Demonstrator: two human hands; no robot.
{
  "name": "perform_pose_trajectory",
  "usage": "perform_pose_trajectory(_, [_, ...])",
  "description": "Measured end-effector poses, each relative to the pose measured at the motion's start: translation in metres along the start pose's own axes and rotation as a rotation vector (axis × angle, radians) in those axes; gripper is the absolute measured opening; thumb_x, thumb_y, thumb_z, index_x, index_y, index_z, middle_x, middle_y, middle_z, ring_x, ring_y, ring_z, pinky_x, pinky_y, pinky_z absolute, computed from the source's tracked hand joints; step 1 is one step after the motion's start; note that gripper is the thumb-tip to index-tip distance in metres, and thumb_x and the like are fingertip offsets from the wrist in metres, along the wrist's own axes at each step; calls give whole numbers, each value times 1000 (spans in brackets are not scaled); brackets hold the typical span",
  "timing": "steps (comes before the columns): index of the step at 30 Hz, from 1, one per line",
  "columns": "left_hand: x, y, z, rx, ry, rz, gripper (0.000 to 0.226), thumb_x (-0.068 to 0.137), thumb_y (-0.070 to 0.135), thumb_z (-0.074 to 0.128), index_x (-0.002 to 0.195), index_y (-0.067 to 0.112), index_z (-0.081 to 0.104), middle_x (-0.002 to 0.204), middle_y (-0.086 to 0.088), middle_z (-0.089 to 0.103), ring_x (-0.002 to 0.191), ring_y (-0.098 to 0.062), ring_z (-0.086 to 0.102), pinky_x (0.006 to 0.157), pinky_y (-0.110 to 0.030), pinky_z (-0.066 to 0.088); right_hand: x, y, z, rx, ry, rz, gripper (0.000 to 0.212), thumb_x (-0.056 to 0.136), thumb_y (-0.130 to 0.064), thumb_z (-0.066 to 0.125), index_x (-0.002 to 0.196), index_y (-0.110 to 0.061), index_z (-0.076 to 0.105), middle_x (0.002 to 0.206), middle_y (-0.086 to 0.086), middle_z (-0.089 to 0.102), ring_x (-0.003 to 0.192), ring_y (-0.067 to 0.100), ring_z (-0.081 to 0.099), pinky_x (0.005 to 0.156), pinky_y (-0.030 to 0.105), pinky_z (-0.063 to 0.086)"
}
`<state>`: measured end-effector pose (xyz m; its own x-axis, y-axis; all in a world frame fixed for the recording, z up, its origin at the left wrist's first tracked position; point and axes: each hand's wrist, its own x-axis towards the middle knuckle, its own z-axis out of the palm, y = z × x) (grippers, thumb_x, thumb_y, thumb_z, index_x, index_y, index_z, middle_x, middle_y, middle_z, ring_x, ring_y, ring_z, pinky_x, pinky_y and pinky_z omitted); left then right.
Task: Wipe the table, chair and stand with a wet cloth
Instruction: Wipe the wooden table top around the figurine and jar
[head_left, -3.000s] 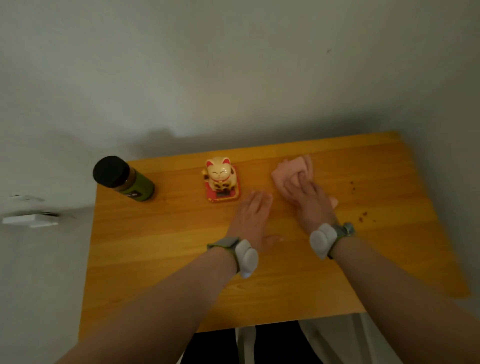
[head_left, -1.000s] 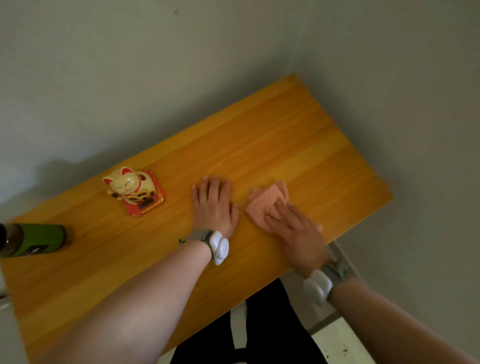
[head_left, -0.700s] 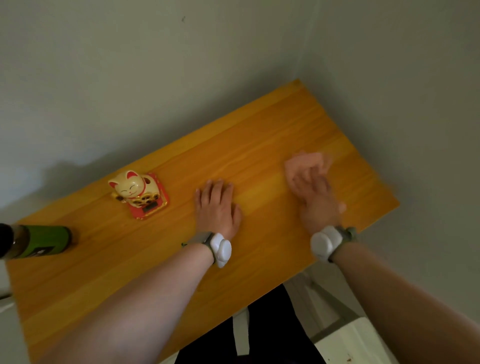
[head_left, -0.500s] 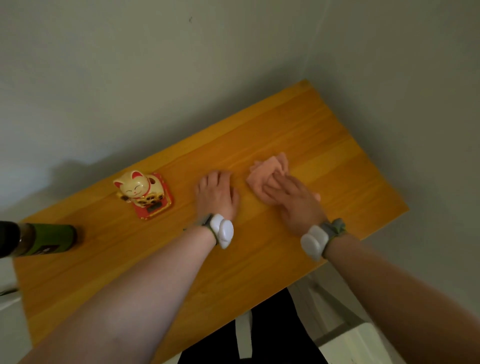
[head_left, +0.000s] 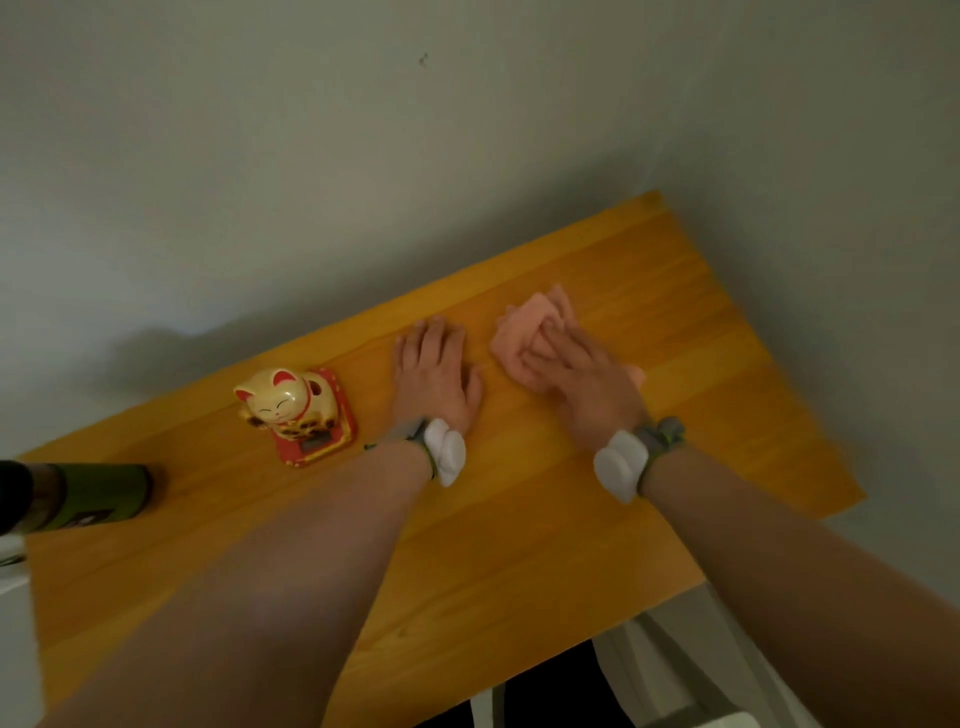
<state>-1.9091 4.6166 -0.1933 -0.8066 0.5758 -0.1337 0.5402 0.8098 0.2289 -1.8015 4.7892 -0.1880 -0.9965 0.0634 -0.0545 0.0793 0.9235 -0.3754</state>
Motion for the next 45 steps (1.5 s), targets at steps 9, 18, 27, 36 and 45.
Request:
perform_pose_trajectory(9, [0, 1, 3, -23, 1, -4, 61, 85, 44, 33, 133, 10, 47, 141, -16, 44, 133, -39, 36, 110, -55, 22, 47, -9, -1, 78, 81, 200, 53, 75, -8, 39, 121, -19, 63, 144, 24, 40, 127, 50, 39, 88, 53, 46])
perform_pose_trajectory(18, [0, 2, 2, -24, -14, -6, 62, 85, 45, 31, 134, 10, 47, 142, -15, 43, 134, -38, 35, 111, -54, 24, 94, 58, -19, 0, -36, 348, 69, 84, 0, 43, 144, -31, 33, 159, 7, 7, 144, 33, 10, 115, 42, 18])
perform_pose_trajectory(27, [2, 2, 5, -23, 15, -20, 61, 87, 45, 28, 134, 12, 47, 143, -14, 42, 135, -36, 33, 112, -54, 22, 103, 30, -16, 84, -84, 48, 52, 93, -4, 40, 141, -25, 41, 158, 7, 11, 144, 28, 12, 116, 36, 17])
perform_pose_trajectory(36, [26, 61, 8, -66, 55, -73, 66, 86, 50, 20, 138, 15, 41, 146, -9, 38, 139, -31, 26, 114, -54, 8, 48, 93, -55, -3, -14, 613, 66, 88, -5, 44, 147, -30, 26, 159, 10, 3, 141, 38, 14, 110, 46, 24])
perform_pose_trajectory(45, [36, 87, 21, 58, -39, -11, 80, 79, 67, 27, 144, 21, 28, 154, -7, 23, 144, -31, 12, 111, -63, 2, 64, 105, -45, -95, -65, 402, 58, 92, -21, 41, 147, -26, 27, 158, 10, 12, 143, 39, 8, 113, 49, 21])
